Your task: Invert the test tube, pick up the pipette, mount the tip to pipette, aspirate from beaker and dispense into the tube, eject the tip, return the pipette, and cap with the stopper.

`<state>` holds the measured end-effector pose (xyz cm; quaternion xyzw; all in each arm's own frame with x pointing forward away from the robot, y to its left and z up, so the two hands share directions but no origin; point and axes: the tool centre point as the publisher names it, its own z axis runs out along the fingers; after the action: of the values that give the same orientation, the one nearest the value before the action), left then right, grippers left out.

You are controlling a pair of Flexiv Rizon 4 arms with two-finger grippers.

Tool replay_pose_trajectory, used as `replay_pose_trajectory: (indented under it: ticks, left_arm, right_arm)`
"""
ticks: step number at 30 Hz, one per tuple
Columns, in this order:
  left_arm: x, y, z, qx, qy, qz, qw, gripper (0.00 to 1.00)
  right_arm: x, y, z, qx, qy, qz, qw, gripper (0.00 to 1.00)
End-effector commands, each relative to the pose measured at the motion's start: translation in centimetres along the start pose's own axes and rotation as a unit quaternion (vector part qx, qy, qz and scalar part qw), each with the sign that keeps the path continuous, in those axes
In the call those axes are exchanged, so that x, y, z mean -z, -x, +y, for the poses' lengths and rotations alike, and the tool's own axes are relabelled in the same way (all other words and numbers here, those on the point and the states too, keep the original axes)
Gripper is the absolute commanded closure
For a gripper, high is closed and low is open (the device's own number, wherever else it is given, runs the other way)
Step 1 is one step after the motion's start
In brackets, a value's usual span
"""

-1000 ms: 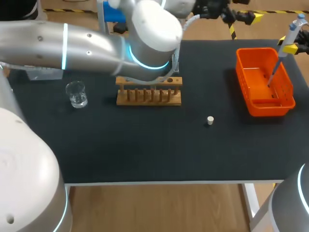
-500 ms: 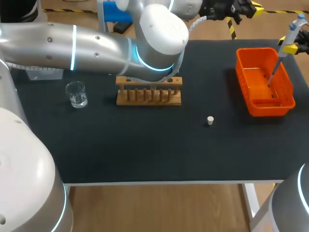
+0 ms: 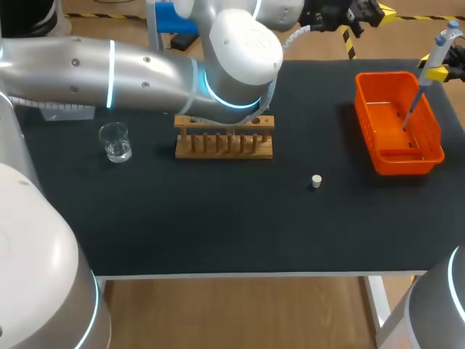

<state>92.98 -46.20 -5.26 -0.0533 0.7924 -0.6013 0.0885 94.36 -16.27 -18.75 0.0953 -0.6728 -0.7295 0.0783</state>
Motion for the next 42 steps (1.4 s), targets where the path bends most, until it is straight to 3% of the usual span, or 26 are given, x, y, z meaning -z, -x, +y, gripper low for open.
replay_pose_trajectory:
  ticks: [1,9,14,19,26,42]
  left_arm:
    - [-0.1,0.0,0.0,0.0,-0.001,0.001,1.0,1.0]
    - [-0.1,0.0,0.0,0.0,-0.001,0.001,1.0,1.0]
    - [-2.0,-0.8,-0.8,-0.002,0.003,0.001,1.0,1.0]
    - [-4.6,-1.7,-0.2,0.009,-0.007,0.005,1.0,1.0]
    - [-6.2,-1.9,0.1,0.024,-0.012,0.0,1.0,1.0]
    - [-6.3,-1.9,0.0,0.026,-0.012,0.0,1.0,1.0]
  right_arm:
    - [0.2,0.1,0.0,0.0,-0.001,0.003,1.0,1.0]
    - [0.2,0.1,0.0,0.0,-0.001,0.003,1.0,1.0]
    - [0.2,0.1,0.0,0.0,-0.001,0.003,1.0,1.0]
    - [0.2,0.1,0.0,0.0,-0.001,0.003,1.0,1.0]
    - [0.2,0.1,0.0,0.0,-0.001,0.003,1.0,1.0]
    - [0.2,0.1,0.0,0.0,-0.001,0.003,1.0,1.0]
